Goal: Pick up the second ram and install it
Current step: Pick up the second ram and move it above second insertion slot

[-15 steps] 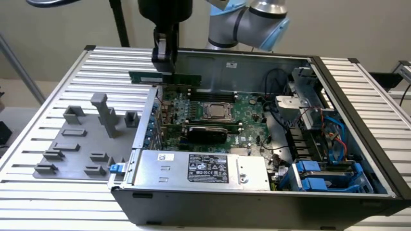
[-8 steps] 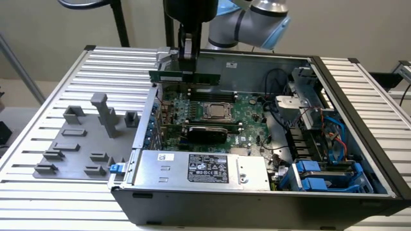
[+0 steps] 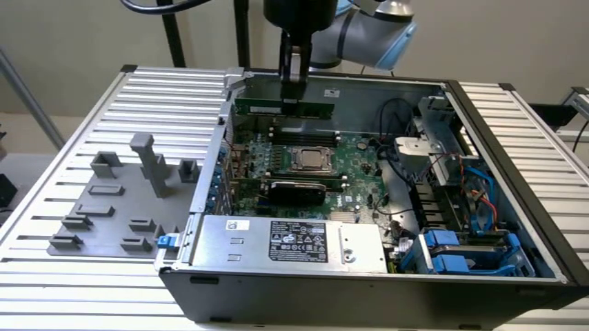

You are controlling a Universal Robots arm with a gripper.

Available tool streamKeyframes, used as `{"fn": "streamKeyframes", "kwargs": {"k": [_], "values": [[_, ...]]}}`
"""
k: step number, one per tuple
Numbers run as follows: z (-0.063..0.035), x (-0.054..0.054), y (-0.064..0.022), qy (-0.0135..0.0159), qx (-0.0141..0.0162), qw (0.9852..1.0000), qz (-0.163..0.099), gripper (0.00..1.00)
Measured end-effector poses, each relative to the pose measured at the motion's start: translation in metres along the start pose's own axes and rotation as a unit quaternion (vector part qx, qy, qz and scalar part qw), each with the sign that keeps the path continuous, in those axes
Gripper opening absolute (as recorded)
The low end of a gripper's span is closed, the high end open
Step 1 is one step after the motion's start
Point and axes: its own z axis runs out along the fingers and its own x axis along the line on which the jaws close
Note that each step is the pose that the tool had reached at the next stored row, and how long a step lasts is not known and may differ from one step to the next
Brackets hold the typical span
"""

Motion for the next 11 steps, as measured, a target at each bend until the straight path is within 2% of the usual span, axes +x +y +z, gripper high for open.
{"fn": "streamKeyframes", "kwargs": {"k": [11], "values": [[0.0192,-0.030,-0.0180,0.0000,0.0000,1.0000,0.000,0.14]]}}
